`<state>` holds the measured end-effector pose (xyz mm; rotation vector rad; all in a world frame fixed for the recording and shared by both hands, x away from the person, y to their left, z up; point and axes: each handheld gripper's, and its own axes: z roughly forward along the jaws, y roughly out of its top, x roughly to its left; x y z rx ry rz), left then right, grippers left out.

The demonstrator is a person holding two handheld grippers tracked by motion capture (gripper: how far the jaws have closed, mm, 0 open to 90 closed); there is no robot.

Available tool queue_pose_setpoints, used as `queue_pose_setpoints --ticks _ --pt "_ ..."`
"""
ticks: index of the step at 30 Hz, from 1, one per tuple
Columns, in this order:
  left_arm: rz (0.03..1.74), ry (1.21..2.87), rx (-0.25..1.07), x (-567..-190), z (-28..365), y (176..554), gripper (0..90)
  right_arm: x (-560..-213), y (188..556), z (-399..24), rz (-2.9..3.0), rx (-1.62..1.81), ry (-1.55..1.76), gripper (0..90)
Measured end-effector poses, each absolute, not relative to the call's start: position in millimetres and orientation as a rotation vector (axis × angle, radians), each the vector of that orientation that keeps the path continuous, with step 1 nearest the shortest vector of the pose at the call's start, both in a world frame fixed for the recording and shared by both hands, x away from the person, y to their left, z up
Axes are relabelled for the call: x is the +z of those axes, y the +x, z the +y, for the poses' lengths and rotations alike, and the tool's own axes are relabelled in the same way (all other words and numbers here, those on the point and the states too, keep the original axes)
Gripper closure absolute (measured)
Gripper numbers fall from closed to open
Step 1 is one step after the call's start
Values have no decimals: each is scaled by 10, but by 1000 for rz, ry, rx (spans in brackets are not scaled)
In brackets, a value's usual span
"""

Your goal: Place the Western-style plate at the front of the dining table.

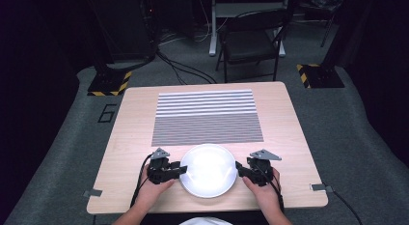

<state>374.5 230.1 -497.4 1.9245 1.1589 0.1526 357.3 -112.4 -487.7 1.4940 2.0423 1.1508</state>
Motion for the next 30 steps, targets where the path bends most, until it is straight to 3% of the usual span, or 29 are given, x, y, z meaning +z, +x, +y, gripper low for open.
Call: queue_pose_setpoints --ticks 9,27,30 --pt "1167 1902 104 -5000 2318 3771 561 -4898 3546 -1090 2060 1150 1487 478" --pt "1117 1978 182 -4980 2235 3747 564 -5064 3543 -914 2183 1108 1493 469" --pt "1143 1940 140 -4986 2244 3753 542 -5068 3532 -897 2182 1105 1517 463"
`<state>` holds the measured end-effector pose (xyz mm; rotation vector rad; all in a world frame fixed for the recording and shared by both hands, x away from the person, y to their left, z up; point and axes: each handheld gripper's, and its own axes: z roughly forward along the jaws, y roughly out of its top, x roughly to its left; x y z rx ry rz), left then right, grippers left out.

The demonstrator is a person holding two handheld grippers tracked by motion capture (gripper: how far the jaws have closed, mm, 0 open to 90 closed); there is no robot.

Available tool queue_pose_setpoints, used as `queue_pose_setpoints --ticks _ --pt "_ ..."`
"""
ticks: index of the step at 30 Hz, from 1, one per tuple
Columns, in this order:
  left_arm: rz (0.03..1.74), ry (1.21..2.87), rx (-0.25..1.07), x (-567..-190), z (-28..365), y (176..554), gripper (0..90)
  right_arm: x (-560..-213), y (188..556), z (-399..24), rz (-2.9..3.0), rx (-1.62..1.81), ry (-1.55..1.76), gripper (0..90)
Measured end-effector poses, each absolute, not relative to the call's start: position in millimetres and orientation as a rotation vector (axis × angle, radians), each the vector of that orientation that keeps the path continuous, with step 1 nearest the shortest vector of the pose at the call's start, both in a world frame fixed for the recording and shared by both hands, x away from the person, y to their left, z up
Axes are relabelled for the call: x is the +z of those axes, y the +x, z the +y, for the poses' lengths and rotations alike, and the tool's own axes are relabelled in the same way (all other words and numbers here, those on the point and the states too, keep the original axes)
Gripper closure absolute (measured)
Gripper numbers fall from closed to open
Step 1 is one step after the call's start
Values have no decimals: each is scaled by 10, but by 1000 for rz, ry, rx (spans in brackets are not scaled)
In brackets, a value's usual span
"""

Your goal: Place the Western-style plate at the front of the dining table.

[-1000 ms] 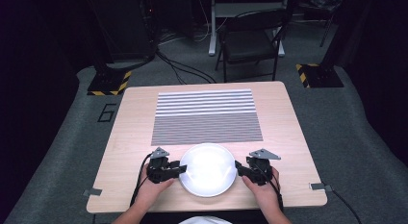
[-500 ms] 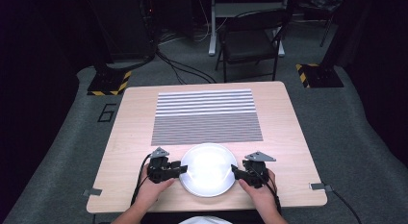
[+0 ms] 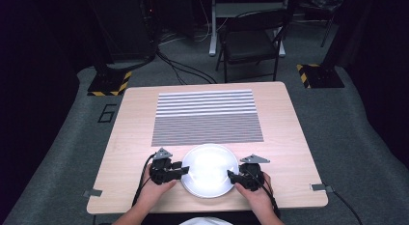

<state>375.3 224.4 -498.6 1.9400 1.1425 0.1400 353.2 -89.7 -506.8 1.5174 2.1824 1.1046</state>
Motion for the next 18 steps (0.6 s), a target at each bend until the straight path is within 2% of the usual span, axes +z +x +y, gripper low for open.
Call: queue_pose_setpoints --ticks 18 --pt "1172 1893 92 -5006 2216 3768 541 -5005 3536 -935 2109 1163 1566 490"
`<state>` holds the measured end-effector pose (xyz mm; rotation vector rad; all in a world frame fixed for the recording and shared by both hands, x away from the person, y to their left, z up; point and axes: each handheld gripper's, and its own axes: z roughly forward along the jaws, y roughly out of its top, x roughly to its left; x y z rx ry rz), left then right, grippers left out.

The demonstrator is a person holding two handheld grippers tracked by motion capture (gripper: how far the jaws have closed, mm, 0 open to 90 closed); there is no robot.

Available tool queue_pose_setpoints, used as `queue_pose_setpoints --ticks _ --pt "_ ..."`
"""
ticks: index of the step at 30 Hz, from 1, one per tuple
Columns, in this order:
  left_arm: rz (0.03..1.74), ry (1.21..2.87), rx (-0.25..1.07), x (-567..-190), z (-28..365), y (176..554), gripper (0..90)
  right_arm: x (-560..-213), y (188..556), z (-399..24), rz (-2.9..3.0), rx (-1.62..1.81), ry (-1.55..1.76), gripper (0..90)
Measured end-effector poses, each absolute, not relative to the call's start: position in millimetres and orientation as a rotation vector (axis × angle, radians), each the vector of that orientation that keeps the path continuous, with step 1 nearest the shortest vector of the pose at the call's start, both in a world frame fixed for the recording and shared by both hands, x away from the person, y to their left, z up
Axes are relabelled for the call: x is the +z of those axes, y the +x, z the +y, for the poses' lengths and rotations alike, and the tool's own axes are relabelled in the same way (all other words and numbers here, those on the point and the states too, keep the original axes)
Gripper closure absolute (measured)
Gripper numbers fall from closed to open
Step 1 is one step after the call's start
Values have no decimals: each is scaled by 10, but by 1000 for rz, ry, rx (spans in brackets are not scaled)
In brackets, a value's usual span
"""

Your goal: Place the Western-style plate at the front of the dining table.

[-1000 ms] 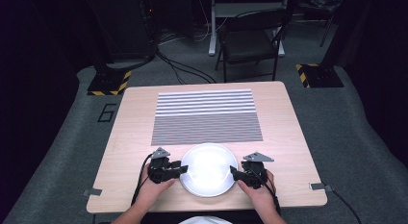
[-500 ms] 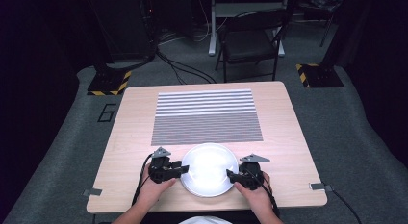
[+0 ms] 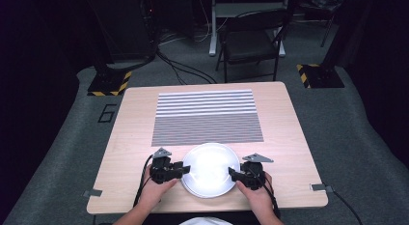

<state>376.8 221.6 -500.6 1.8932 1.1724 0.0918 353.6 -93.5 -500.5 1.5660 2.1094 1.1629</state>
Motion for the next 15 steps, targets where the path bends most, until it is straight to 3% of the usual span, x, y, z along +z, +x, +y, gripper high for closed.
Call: queue_pose_setpoints --ticks 15 --pt "1119 1888 55 -5049 2045 3843 540 -4971 3622 -1106 2021 1171 1636 489"
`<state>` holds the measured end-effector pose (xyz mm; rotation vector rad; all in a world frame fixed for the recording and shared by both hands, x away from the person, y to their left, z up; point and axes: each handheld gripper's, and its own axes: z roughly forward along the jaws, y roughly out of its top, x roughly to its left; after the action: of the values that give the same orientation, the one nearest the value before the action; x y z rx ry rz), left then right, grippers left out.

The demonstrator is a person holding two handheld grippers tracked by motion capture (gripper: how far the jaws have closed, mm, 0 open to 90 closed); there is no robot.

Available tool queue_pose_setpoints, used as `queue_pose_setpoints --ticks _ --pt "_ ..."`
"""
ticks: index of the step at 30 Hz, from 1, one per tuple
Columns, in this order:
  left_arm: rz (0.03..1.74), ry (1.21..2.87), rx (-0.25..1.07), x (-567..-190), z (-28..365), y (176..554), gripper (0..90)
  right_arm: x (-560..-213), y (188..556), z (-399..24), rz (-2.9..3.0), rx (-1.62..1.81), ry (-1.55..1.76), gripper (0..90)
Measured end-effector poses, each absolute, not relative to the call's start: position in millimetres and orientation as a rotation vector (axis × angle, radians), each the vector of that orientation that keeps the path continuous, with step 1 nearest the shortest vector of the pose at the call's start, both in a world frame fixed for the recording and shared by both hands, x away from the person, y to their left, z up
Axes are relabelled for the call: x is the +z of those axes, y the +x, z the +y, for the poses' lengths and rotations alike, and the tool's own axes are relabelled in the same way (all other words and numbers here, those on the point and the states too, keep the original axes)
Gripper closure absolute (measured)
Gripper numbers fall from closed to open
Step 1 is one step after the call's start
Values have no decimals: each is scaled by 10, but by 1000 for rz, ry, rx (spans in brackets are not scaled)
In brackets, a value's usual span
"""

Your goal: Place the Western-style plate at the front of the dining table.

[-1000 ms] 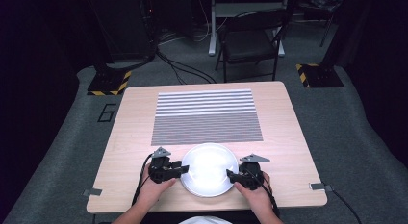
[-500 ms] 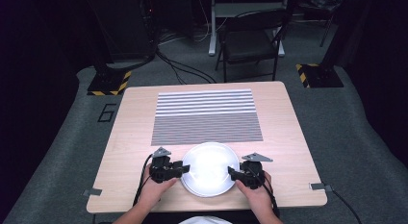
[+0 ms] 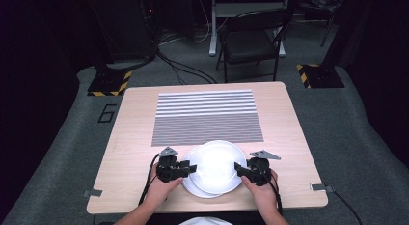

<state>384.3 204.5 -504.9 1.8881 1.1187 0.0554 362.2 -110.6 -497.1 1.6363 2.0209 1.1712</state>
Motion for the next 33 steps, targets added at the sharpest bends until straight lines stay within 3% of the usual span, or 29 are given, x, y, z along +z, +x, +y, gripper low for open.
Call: queue_pose_setpoints --ticks 12,33 --pt "1119 1913 39 -5083 1998 3892 535 -4963 3595 -1147 2008 1150 1605 479" --pt "1142 1910 38 -5120 1981 3865 538 -4967 3197 -1081 2130 1138 1705 455"
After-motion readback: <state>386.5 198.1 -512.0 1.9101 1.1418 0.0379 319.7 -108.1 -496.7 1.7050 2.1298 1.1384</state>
